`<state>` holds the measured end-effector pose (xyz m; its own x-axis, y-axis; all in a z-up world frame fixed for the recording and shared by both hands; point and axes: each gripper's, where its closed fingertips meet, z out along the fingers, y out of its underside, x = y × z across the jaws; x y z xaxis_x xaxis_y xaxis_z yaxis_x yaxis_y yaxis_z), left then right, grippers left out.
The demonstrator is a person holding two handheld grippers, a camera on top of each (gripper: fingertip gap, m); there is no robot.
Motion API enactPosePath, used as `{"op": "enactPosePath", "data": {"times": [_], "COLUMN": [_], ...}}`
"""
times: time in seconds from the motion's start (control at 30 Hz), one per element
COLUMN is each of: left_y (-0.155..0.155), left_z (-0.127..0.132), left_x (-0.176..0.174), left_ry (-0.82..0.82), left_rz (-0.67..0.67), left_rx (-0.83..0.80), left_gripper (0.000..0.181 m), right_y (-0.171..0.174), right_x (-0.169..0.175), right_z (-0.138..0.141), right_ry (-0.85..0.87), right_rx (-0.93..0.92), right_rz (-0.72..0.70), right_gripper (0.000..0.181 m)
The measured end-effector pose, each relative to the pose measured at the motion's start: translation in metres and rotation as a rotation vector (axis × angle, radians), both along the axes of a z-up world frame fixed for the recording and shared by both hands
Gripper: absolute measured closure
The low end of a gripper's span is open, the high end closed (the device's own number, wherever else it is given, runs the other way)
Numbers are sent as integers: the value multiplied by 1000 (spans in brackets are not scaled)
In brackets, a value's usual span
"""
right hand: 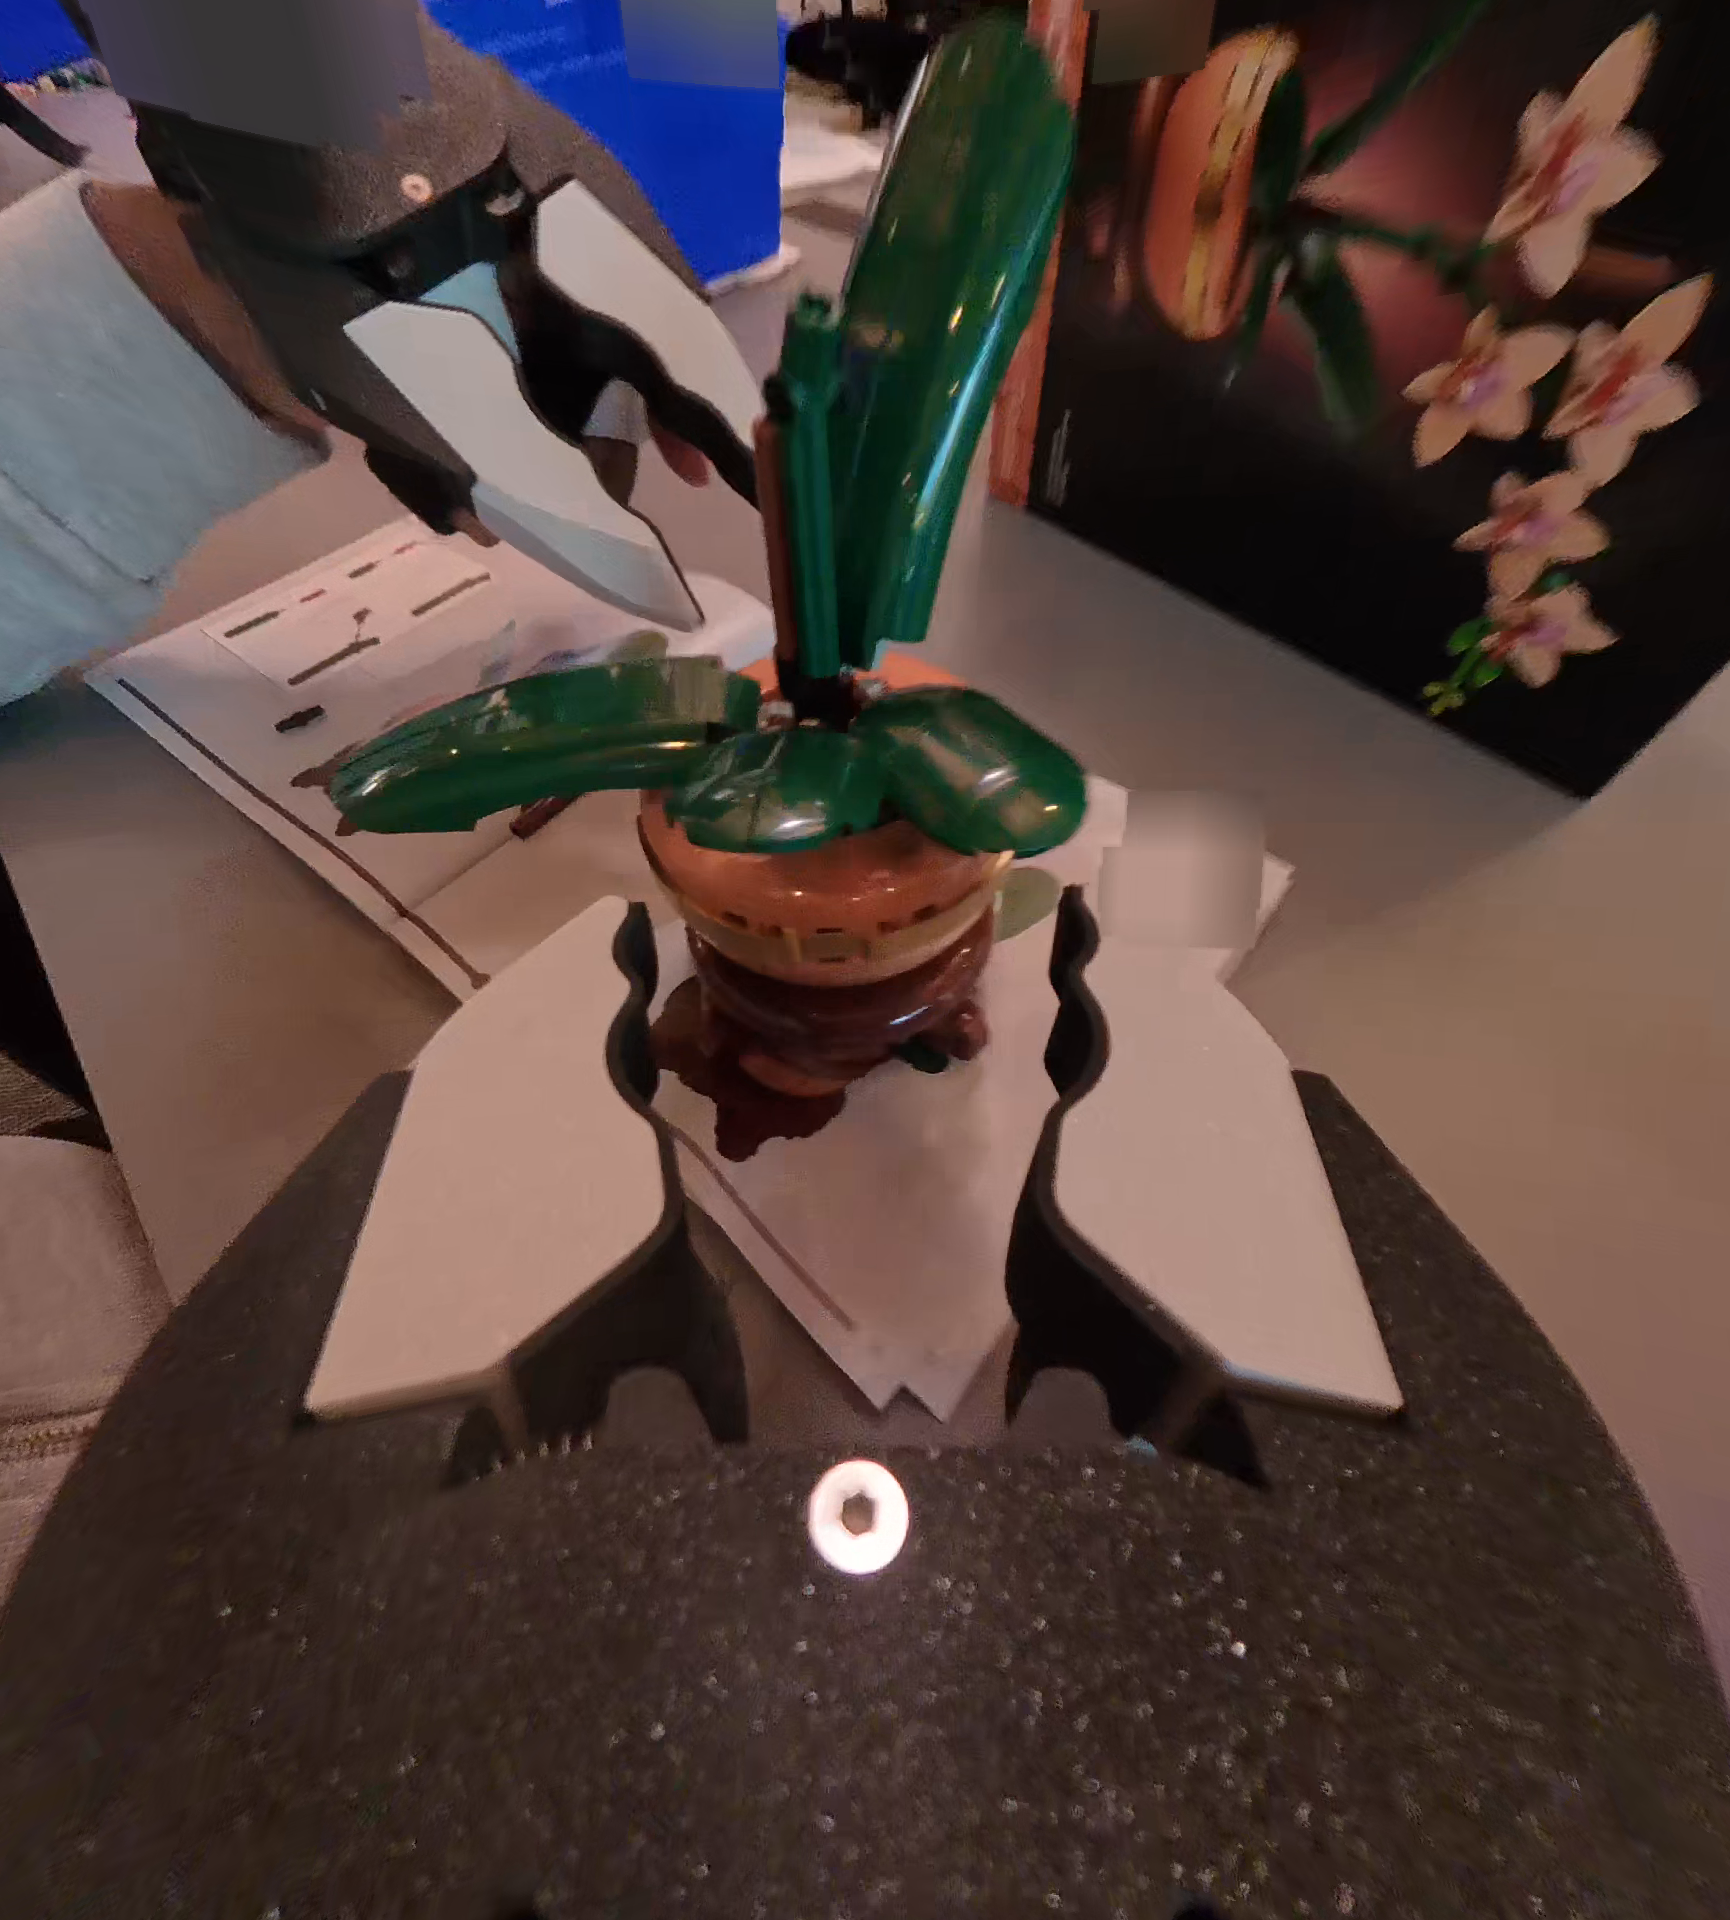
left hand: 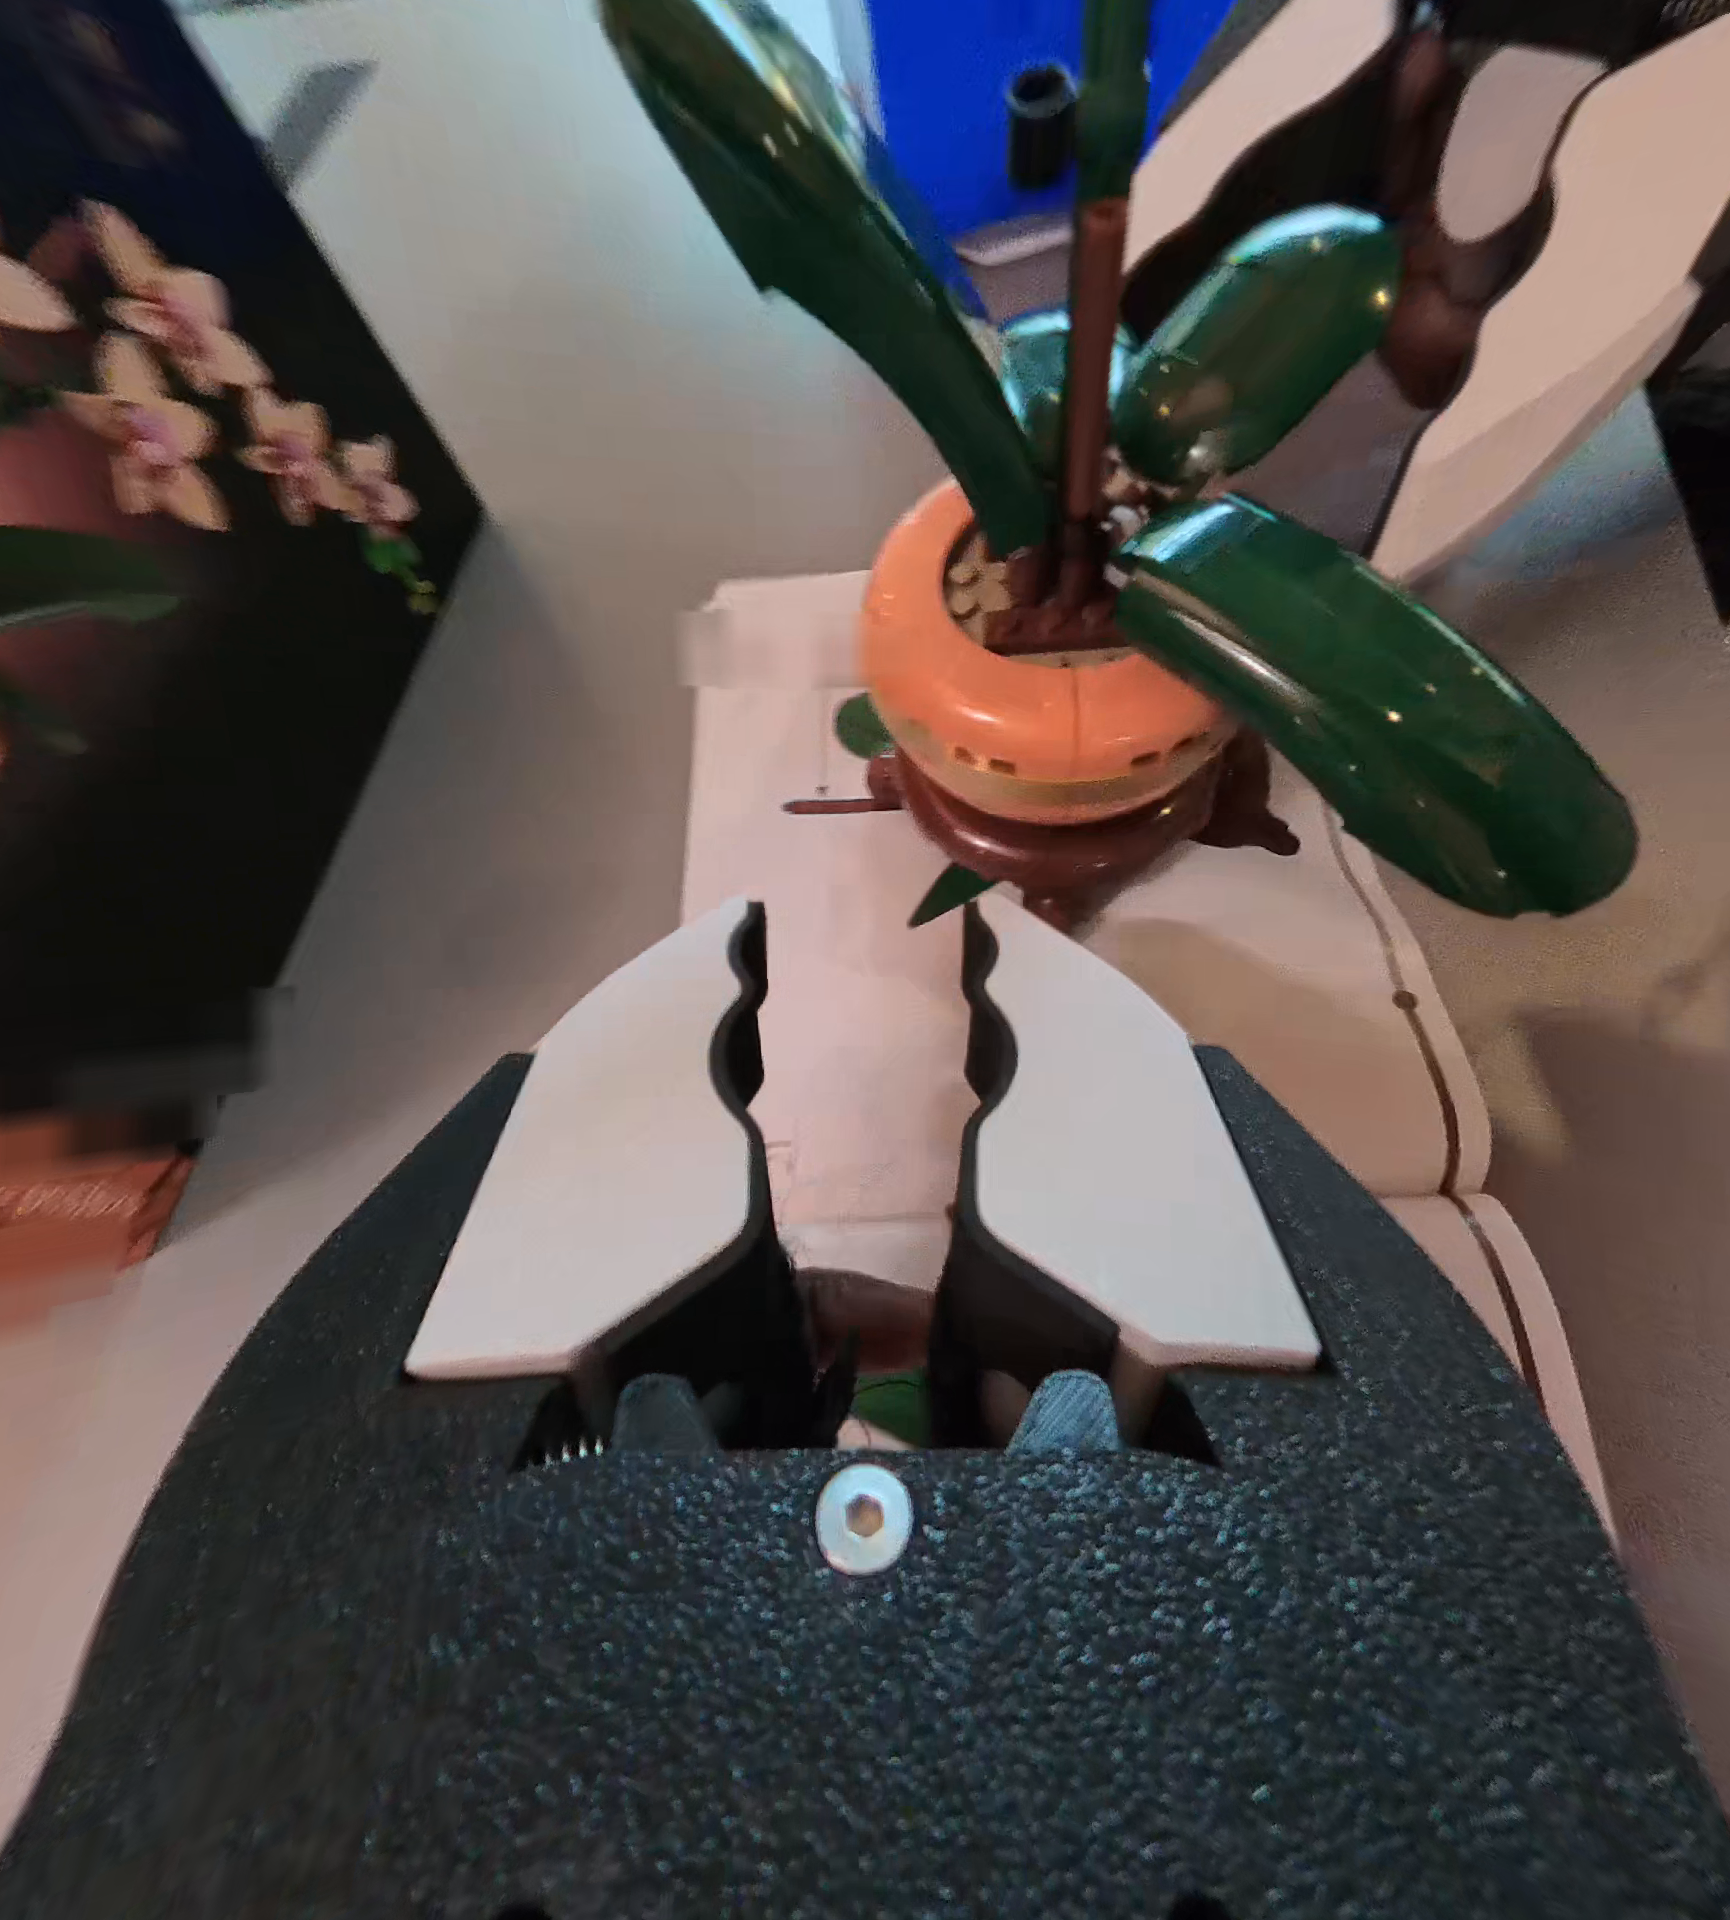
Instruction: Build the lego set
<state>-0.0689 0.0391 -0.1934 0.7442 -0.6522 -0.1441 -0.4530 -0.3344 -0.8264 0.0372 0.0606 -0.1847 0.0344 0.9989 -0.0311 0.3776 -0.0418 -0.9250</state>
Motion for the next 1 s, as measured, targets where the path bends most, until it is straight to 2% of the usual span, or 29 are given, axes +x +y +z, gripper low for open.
{"op": "enactPosePath", "data": {"times": [0.2,0.27,0.4,0.53,0.6,0.67,0.77,0.93,1.0], "left_y": [-27,-47,-98,-138,-149,-155,-152,-144,-141], "left_z": [54,78,108,102,94,81,69,59,56], "left_x": [-34,-45,-72,-89,-90,-90,-91,-91,-94], "left_ry": [-33,-63,-149,-195,-222,-241,-266,-305,-312], "left_rz": [233,312,453,558,577,585,562,543,547], "left_rx": [247,352,477,497,519,499,440,451,449], "left_gripper": [137,136,136,126,119,122,133,175,178], "right_y": [14,10,1,-1,-4,-4,-1,7,13], "right_x": [23,27,29,27,24,26,26,13,9], "right_z": [53,70,83,65,42,13,-9,-10,-11], "right_ry": [148,242,390,384,281,109,-27,37,57], "right_rx": [223,280,277,211,202,210,259,190,144], "right_rz": [-41,-36,4,50,121,175,198,146,125], "right_gripper": [134,147,152,151,154,160,163,168,168]}}
